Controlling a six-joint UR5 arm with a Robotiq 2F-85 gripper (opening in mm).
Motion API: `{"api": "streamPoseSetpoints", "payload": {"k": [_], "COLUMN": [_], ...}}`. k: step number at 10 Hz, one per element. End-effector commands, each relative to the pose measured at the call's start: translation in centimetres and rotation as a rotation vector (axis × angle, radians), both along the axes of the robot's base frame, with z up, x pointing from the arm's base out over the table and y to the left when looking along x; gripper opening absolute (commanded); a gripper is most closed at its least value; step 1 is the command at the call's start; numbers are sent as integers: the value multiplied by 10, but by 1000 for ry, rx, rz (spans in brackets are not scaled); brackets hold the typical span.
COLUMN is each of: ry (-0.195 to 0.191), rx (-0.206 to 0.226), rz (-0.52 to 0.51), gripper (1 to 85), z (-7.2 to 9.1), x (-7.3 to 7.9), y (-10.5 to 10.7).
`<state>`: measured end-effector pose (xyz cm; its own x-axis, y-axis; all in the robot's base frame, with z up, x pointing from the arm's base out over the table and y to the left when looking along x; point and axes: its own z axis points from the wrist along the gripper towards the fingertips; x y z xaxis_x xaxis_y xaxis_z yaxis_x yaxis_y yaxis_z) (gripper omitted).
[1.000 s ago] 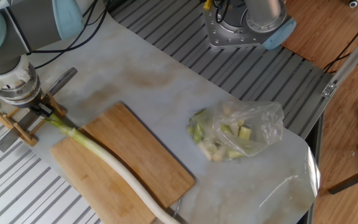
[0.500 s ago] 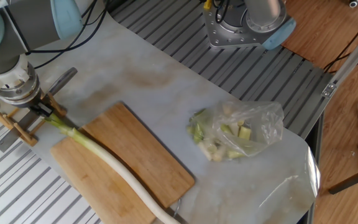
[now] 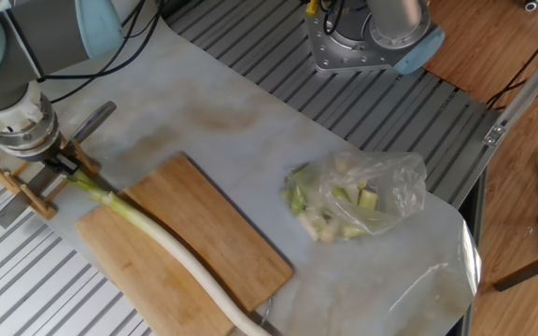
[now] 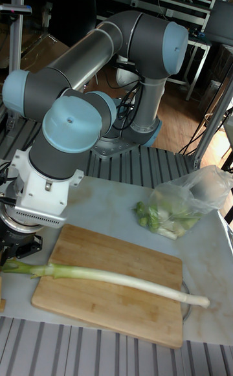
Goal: Chop the scallions
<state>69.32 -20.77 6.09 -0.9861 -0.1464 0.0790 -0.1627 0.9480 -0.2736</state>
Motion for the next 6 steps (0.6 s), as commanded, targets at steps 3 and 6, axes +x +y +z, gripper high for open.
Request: {"api": "streamPoseSetpoints", "payload": {"k": [3, 6], "ry": [-6, -6], "rx": [8, 8], "rz": [-11, -23], "gripper": [163, 107], "z": [0, 1], "x": [1, 0], "y": [1, 1]}}
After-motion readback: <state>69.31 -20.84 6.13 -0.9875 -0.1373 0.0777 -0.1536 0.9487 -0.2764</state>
